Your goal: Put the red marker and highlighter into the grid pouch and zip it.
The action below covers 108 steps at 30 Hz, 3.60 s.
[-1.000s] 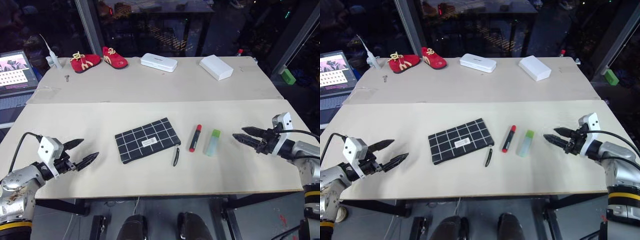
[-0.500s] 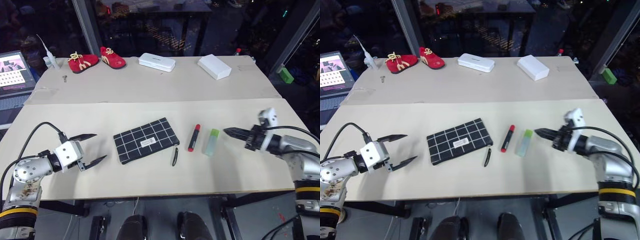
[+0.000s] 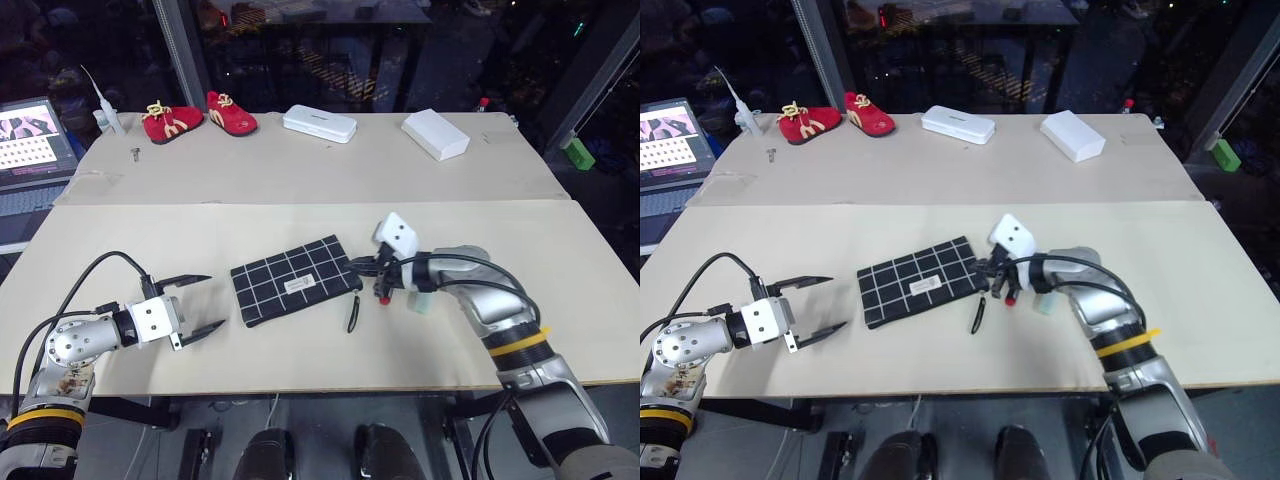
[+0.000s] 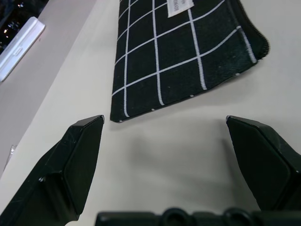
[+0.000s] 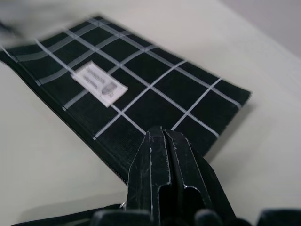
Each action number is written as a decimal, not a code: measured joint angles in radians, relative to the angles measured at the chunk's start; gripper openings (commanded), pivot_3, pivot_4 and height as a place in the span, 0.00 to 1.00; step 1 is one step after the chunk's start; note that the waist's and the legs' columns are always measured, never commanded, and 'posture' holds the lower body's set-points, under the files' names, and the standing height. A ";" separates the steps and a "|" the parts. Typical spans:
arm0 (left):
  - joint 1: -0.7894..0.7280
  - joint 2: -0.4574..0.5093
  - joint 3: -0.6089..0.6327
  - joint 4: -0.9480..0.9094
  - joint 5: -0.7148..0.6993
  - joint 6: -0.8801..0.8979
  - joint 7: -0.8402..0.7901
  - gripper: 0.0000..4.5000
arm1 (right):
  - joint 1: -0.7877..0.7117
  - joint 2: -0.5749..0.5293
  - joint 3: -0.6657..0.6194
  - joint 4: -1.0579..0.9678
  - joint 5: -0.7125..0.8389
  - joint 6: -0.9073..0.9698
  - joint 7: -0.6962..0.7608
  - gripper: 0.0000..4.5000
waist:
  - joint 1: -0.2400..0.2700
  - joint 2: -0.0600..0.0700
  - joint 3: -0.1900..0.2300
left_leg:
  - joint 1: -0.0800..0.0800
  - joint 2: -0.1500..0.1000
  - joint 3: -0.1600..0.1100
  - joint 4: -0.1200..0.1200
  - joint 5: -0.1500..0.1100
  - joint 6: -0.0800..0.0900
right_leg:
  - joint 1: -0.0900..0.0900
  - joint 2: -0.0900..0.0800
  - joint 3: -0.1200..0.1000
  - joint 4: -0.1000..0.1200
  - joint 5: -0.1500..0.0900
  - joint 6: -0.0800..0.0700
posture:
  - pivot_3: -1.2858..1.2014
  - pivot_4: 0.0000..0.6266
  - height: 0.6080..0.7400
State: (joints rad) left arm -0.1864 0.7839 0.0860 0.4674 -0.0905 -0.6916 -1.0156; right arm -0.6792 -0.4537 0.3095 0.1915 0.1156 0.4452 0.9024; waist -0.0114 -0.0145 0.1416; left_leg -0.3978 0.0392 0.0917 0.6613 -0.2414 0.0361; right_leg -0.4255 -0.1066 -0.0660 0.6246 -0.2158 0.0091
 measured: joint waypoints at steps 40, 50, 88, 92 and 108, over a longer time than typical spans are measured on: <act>-0.277 -0.132 -0.269 0.241 0.207 -0.333 0.177 1.00 | -0.057 0.016 0.106 0.129 -0.250 -0.196 0.090 0.02 | 0.002 0.000 -0.001 | 0.007 -0.001 0.003 0.000 0.001 -0.001 | 0.004 -0.001 0.000 0.002 0.000 0.000 | 0.52 0.24 1.00; -0.280 -0.134 -0.317 0.244 0.165 -0.324 0.109 0.41 | -0.054 0.020 0.101 0.126 -0.248 -0.194 0.090 0.00 | -0.001 0.000 0.000 | 0.006 -0.001 0.003 0.000 0.001 -0.001 | 0.003 -0.001 0.000 0.002 0.000 0.000 | 0.52 0.24 1.00; -0.075 -0.307 -0.174 -0.205 -0.050 0.324 0.305 0.00 | -0.017 0.023 -0.294 -0.066 0.140 0.241 -0.134 0.87 | -0.002 0.000 0.000 | 0.001 -0.002 -0.005 0.000 0.000 0.000 | 0.001 -0.002 -0.001 0.000 0.000 0.001 | 0.52 0.24 1.00; -0.075 -0.324 -0.157 -0.221 -0.049 0.360 0.333 0.00 | -0.012 0.021 -0.284 -0.071 0.133 0.241 -0.162 0.87 | -0.001 0.000 0.000 | 0.001 -0.002 -0.006 0.000 0.000 0.000 | 0.001 -0.002 -0.001 0.000 0.000 0.001 | 0.52 0.24 1.00; -0.074 -0.376 -0.143 -0.219 -0.060 0.371 0.326 0.00 | -0.060 0.145 -0.157 0.180 0.043 0.123 -0.203 0.87 | -0.003 0.000 0.000 | 0.001 -0.004 -0.006 0.000 0.000 0.000 | 0.001 -0.002 -0.001 0.000 0.000 0.001 | 0.52 0.24 1.00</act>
State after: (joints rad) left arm -0.2601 0.4078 -0.0573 0.2485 -0.1502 -0.3205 -0.6893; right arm -0.7391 -0.3091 0.1528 0.3710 0.1587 0.5686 0.6991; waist -0.0144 -0.0140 0.1416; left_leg -0.3971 0.0355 0.0861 0.6613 -0.2410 0.0359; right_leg -0.4247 -0.1082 -0.0671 0.6244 -0.2155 0.0096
